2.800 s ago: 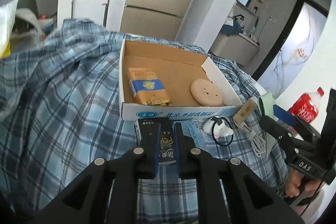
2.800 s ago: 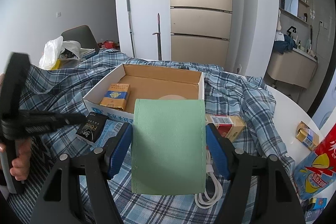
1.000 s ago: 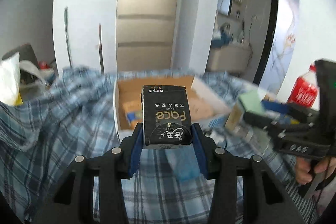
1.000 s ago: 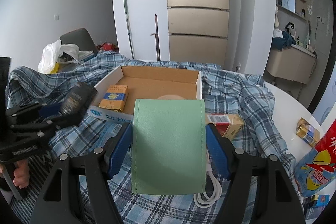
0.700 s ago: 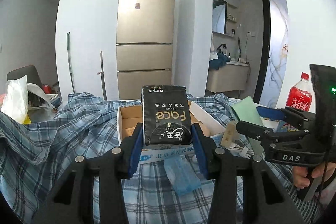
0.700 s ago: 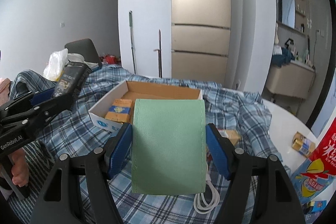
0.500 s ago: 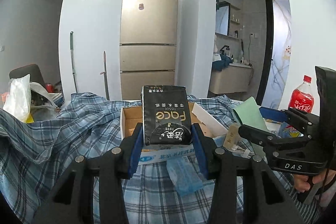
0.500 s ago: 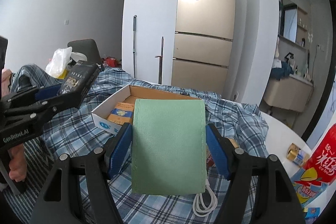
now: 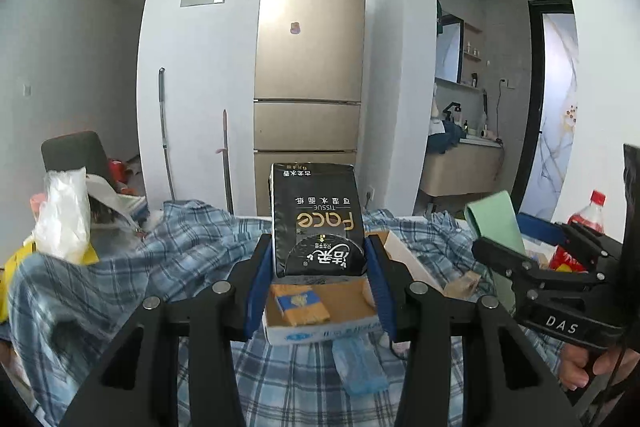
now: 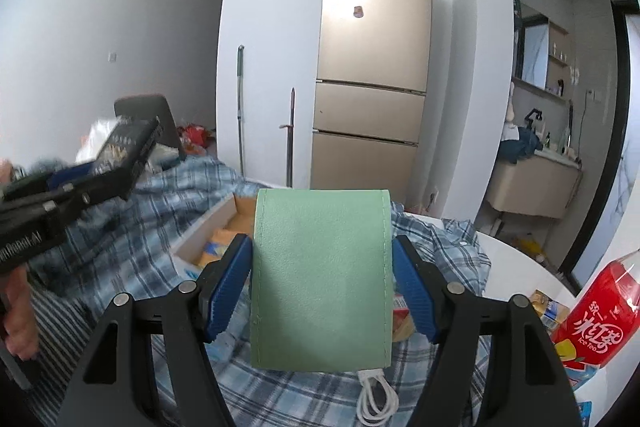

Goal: Organize soft objects
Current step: 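Lift the black pack with the left gripper while the right carries the green card over the box, then lower the green card into the box and open the right gripper while the left releases the black pack inside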

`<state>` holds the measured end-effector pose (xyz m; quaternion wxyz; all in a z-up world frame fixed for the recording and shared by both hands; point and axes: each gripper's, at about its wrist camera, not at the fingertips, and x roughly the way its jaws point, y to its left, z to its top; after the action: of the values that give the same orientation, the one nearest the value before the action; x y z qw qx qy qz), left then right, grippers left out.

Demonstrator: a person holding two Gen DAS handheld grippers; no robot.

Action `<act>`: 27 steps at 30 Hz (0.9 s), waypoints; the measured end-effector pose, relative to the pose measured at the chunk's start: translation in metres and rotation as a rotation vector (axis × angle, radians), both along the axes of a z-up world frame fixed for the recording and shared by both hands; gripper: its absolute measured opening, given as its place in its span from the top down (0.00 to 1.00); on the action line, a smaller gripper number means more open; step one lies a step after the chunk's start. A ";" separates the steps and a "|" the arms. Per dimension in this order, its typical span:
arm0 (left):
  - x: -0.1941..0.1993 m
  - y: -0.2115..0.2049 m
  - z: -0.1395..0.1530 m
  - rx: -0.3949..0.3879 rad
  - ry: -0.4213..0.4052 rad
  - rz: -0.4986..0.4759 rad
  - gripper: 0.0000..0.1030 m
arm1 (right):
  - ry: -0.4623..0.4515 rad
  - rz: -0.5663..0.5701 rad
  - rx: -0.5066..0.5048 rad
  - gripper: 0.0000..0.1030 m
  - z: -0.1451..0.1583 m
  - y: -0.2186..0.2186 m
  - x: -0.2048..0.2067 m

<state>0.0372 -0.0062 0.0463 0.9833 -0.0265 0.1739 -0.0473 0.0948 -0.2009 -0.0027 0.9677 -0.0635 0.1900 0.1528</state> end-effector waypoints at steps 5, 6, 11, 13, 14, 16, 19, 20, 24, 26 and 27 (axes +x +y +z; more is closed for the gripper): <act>0.008 0.000 0.033 -0.043 -0.023 0.012 0.54 | -0.036 -0.033 0.004 0.32 0.038 0.008 0.013; 0.010 -0.001 0.042 -0.059 -0.032 0.015 0.54 | -0.032 -0.039 0.013 0.32 0.044 0.008 0.018; 0.031 -0.018 0.074 -0.030 -0.016 -0.034 0.54 | 0.011 -0.073 0.058 0.32 0.068 0.010 0.054; 0.034 -0.021 0.083 -0.048 -0.026 -0.040 0.54 | 0.030 -0.098 0.077 0.32 0.074 0.008 0.068; 0.034 -0.024 0.088 -0.051 -0.038 -0.043 0.54 | 0.047 -0.116 0.094 0.32 0.078 0.006 0.076; 0.038 -0.027 0.096 -0.073 -0.049 -0.033 0.54 | 0.056 -0.164 0.155 0.32 0.086 -0.005 0.090; 0.053 -0.029 0.100 -0.097 -0.029 -0.030 0.54 | 0.048 -0.202 0.185 0.32 0.092 -0.016 0.100; 0.058 -0.028 0.099 -0.097 -0.024 -0.028 0.54 | 0.041 -0.212 0.188 0.32 0.092 -0.018 0.103; 0.078 -0.027 0.081 -0.080 0.023 -0.018 0.54 | 0.060 -0.226 0.178 0.32 0.073 -0.024 0.111; 0.094 -0.024 0.064 -0.082 0.069 -0.008 0.54 | 0.095 -0.227 0.158 0.32 0.055 -0.023 0.118; 0.100 -0.024 0.057 -0.081 0.089 -0.004 0.54 | 0.114 -0.225 0.148 0.32 0.048 -0.021 0.122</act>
<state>0.1368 -0.0299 0.1035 0.9726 -0.0682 0.2154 -0.0551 0.2172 -0.2216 0.0449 0.9684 0.0383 0.2390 0.0601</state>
